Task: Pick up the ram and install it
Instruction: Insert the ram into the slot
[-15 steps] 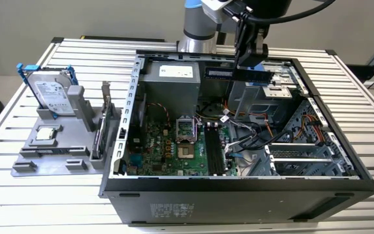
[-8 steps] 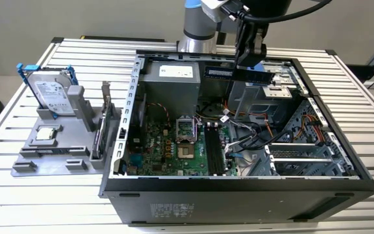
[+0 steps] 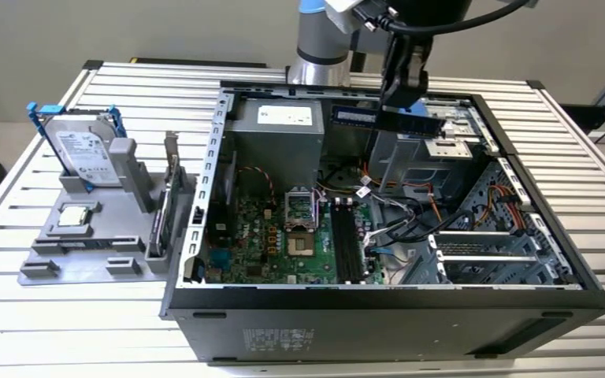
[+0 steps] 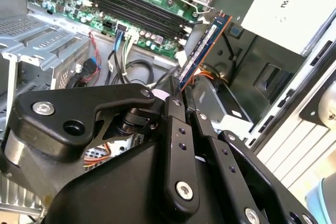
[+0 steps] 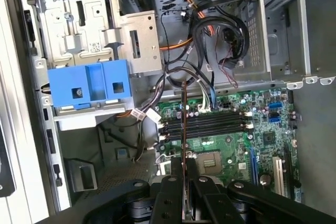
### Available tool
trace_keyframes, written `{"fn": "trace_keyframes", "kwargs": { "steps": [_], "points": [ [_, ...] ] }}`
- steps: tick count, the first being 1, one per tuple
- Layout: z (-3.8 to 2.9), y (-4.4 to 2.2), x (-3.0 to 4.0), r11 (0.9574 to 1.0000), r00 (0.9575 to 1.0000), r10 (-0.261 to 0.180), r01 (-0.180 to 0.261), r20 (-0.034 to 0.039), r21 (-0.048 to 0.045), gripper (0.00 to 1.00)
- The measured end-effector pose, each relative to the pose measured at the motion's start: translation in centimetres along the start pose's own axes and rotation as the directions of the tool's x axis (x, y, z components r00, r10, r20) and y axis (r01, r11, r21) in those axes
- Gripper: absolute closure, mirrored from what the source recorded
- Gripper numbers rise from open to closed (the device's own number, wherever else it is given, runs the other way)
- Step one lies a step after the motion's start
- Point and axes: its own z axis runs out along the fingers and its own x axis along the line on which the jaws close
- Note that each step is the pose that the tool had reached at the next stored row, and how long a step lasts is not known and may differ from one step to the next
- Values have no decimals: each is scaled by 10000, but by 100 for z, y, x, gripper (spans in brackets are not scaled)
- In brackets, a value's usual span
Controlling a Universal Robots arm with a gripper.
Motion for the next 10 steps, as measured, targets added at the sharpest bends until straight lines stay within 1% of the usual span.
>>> {"fn": "trace_keyframes", "kwargs": {
  "steps": [5,10],
  "points": [
    [0,0,0,9994,9994,339,-339,-6,-2,100],
    [0,0,0,9977,9977,677,-677,-12,-4,100]
  ]
}}
